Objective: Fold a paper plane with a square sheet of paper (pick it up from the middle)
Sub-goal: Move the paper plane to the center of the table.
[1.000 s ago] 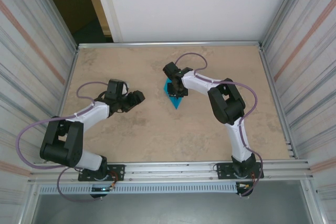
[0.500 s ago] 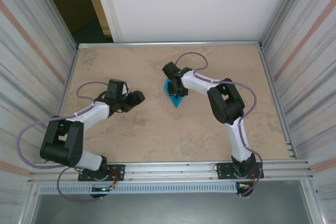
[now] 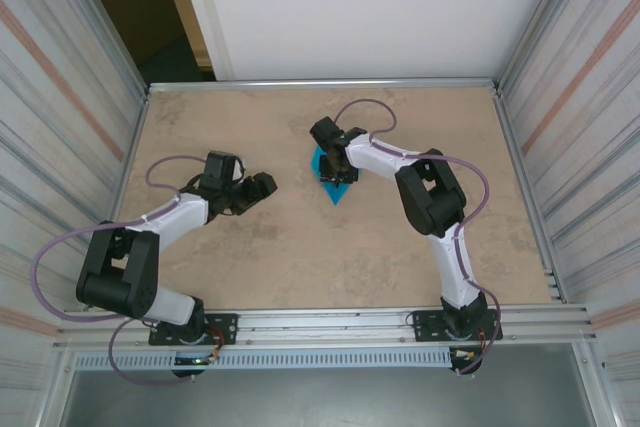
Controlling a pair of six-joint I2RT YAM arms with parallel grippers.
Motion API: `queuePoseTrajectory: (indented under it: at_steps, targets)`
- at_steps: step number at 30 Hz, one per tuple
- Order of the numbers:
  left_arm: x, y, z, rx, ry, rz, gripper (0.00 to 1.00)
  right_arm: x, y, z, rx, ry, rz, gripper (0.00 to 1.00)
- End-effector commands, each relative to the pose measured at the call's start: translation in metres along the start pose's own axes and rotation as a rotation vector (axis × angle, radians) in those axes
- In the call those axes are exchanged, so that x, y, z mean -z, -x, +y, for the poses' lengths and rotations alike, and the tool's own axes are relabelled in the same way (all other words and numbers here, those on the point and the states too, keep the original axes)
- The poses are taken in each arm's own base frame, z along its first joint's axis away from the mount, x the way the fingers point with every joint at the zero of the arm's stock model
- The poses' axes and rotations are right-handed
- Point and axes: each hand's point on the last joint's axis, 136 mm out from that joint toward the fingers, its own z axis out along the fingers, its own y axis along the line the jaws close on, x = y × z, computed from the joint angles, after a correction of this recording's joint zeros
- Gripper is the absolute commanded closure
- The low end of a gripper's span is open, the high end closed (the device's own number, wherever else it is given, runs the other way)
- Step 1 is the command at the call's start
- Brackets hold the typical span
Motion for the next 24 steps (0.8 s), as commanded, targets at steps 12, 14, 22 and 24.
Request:
queuePoseTrajectory:
  at_steps: [12, 14, 22, 24]
  targets:
    - [0.021, 0.010, 0.005, -0.053, 0.075, -0.058, 0.01, 0.012, 0.000, -0.008, 0.006, -0.017, 0.019, 0.64]
    - [0.023, 0.012, 0.005, -0.056, 0.079, -0.064, 0.01, 0.019, 0.006, -0.006, 0.005, -0.008, 0.003, 0.63]
    - [0.037, 0.023, 0.000, -0.090, 0.111, -0.100, 0.01, 0.074, 0.031, -0.001, -0.005, 0.051, -0.104, 0.50]
    - [0.045, 0.029, -0.003, -0.105, 0.122, -0.120, 0.01, 0.097, 0.040, -0.005, -0.016, 0.065, -0.156, 0.44]
